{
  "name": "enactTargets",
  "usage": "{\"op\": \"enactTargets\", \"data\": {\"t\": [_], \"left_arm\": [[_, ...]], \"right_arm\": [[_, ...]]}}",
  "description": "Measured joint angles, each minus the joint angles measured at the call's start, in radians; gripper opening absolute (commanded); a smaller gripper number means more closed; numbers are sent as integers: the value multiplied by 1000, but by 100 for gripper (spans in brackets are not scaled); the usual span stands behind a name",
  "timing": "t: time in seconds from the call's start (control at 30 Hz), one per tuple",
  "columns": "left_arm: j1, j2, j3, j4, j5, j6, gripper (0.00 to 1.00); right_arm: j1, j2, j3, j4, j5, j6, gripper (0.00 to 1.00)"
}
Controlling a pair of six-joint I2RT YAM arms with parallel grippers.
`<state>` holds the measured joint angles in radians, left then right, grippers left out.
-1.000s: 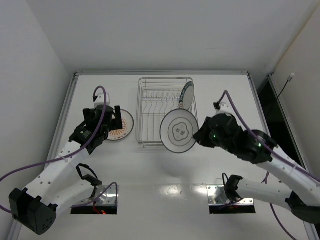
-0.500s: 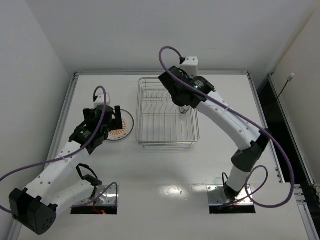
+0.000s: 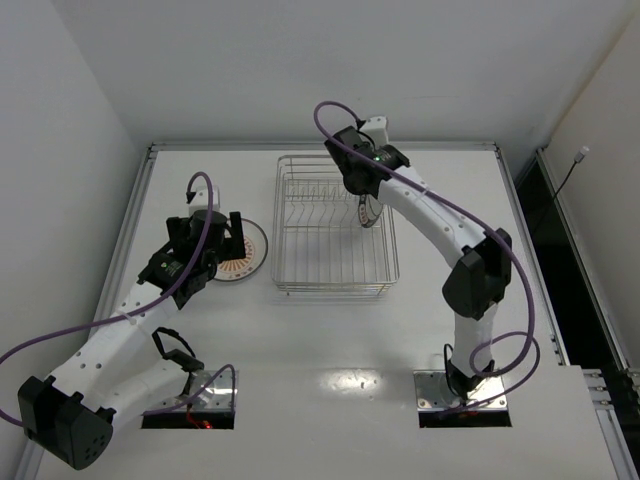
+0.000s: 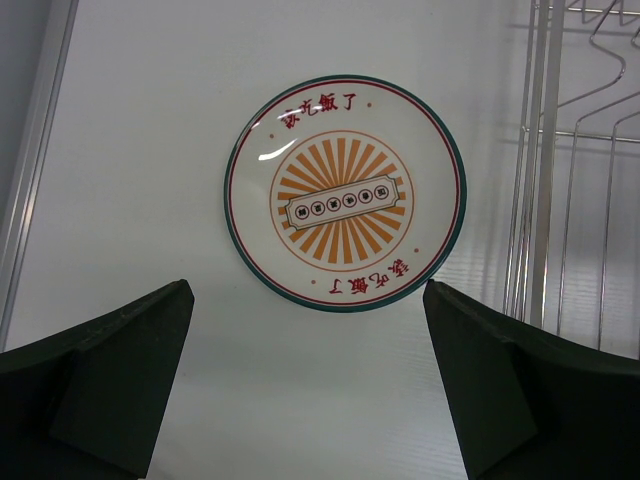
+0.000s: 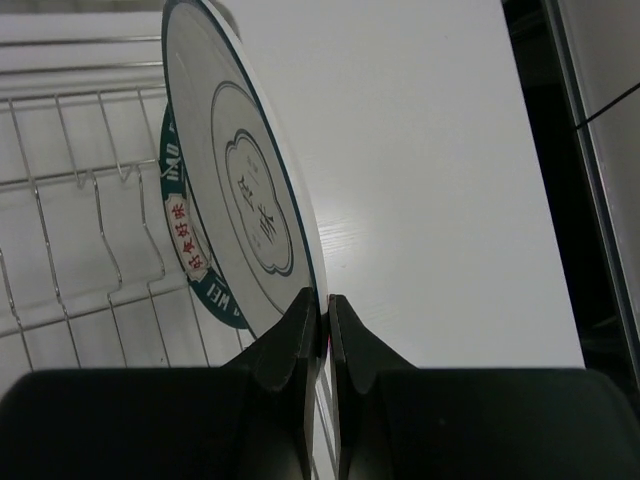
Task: Load the plates into the dish rack
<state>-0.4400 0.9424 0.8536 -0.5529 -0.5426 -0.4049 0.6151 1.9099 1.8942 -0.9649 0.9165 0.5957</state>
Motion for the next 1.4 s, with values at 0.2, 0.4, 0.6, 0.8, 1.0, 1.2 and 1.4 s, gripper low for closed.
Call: {"op": "enactTargets", "data": {"t": [0.2,0.4,0.6,0.8,1.0,1.2,1.4], "left_arm": [[0,0,0,0,0,0,100],[0,0,0,0,0,0,100],[0,0,0,0,0,0,100],[0,0,0,0,0,0,100],[0,0,0,0,0,0,100],[0,0,0,0,0,0,100],[0,0,0,0,0,0,100]], "right_arm": [[-4,54,-17,48,-10,-56,0],[-6,55,-19,60,-10,-73,0],[-6,53,-20,63,0,-72,0],[-10,66,95,14,4,-74,0],[-12,78,189,11,35,-75,0],[-12,83,76,20,16,-71,0],[-12,96,-5,45,-23,-45,0]]}}
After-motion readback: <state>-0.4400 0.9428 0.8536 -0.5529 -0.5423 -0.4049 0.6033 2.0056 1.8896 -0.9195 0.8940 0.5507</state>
